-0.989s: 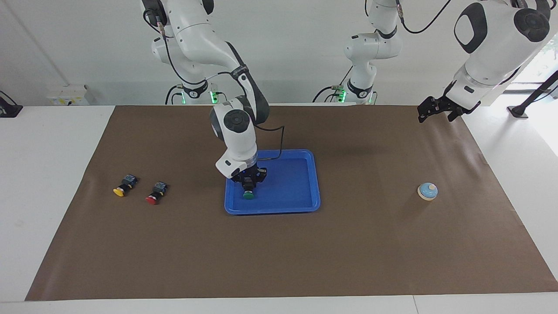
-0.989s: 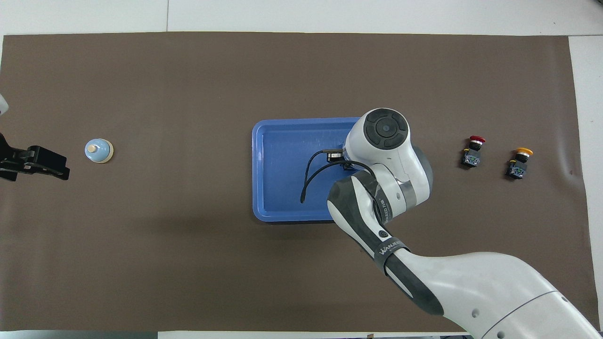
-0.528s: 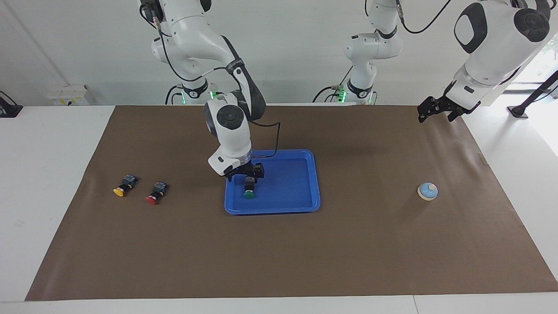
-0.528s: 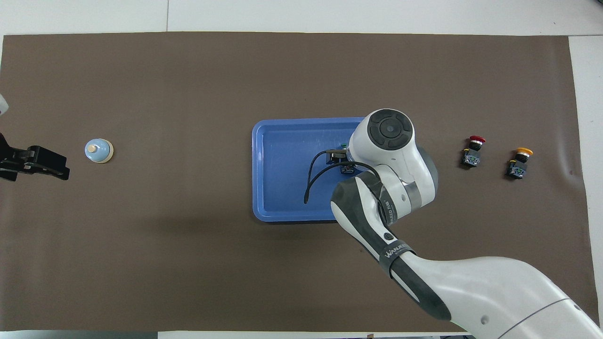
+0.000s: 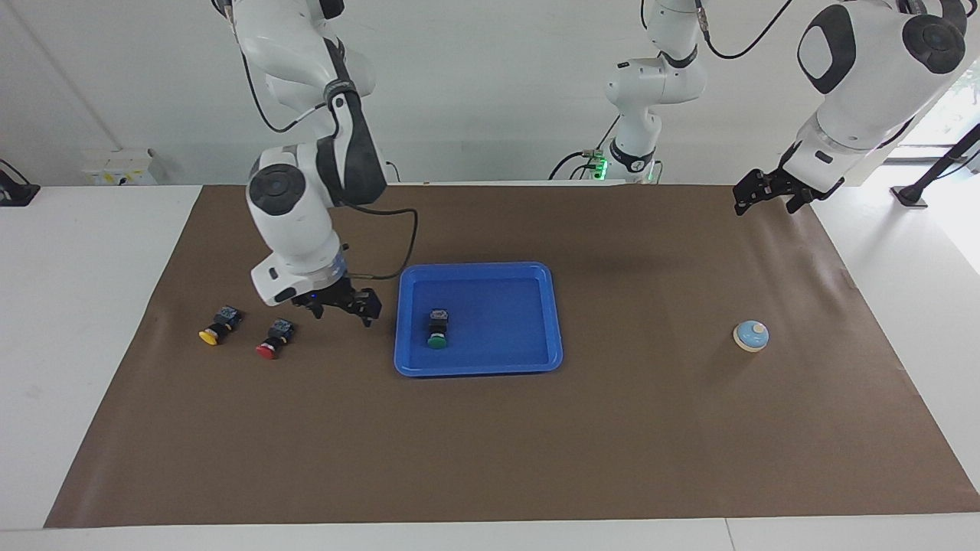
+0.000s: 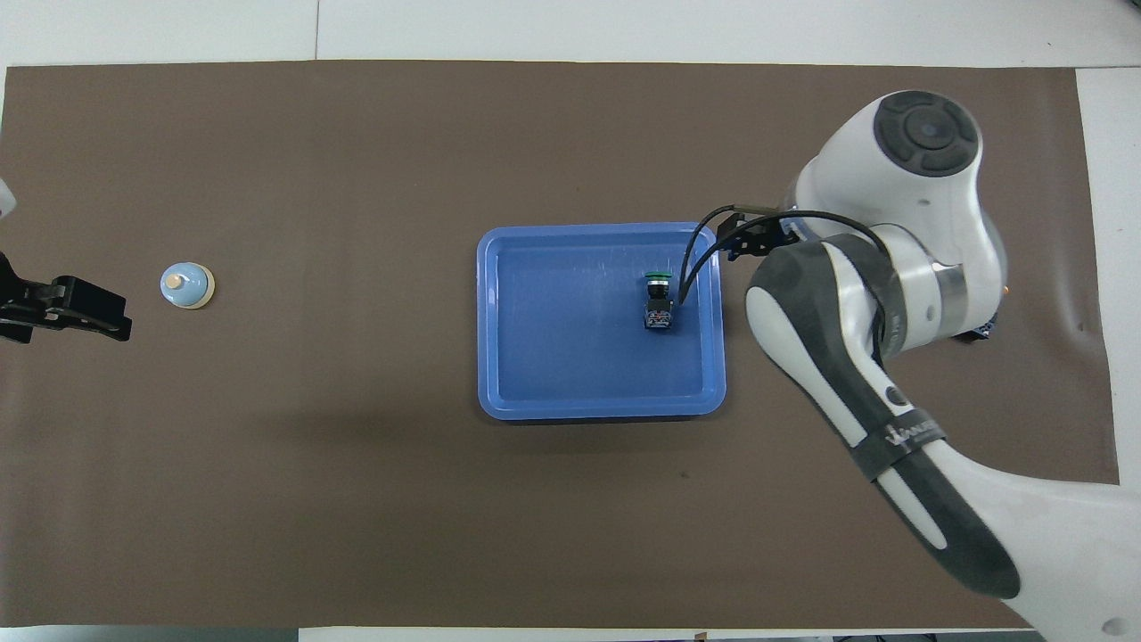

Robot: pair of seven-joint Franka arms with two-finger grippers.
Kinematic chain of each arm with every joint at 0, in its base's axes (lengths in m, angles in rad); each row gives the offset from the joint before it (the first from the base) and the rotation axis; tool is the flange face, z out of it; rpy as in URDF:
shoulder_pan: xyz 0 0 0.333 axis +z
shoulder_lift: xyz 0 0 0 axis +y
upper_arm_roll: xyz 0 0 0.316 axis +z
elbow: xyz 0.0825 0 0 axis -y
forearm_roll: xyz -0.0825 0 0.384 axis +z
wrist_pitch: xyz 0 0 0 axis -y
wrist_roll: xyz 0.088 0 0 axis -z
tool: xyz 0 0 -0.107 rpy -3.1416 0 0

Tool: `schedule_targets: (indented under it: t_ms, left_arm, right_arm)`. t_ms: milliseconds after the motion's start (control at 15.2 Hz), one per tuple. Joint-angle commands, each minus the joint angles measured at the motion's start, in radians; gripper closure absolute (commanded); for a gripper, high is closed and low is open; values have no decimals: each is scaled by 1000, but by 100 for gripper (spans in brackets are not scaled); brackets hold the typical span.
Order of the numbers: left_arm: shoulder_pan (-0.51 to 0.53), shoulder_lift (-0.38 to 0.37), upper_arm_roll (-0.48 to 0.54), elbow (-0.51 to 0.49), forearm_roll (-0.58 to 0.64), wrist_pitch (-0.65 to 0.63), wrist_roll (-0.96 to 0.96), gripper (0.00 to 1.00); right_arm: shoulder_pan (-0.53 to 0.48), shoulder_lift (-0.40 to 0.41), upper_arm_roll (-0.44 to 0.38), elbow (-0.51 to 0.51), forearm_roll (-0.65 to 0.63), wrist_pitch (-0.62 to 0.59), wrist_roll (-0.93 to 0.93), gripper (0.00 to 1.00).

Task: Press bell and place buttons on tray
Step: 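Move the right gripper back to the red-capped button and grasp it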

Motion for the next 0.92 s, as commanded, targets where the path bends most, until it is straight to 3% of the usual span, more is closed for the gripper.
schedule_targets:
  t_ms: [0, 264, 660, 726, 858]
  left_arm:
    - [-5, -23, 6, -21, -3, 12, -9, 0]
    - [-5, -23, 6, -21, -3, 12, -9, 0]
    - [-5, -23, 6, -21, -3, 12, -9, 0]
    - [-5, -23, 6, -21, -3, 12, -9, 0]
    - [-5, -23, 6, -21, -3, 12, -9, 0]
  right_arm:
    - [-65, -24, 12, -91, -35, 66, -35, 0]
    - [-144, -84, 12, -334, -36, 308, -40, 0]
    - [-166, -99, 13, -460, -36, 451, -46, 0]
    - [-167, -99, 13, -477, -36, 483, -49, 6]
    - [-167, -96, 13, -491, -36, 510, -60, 57]
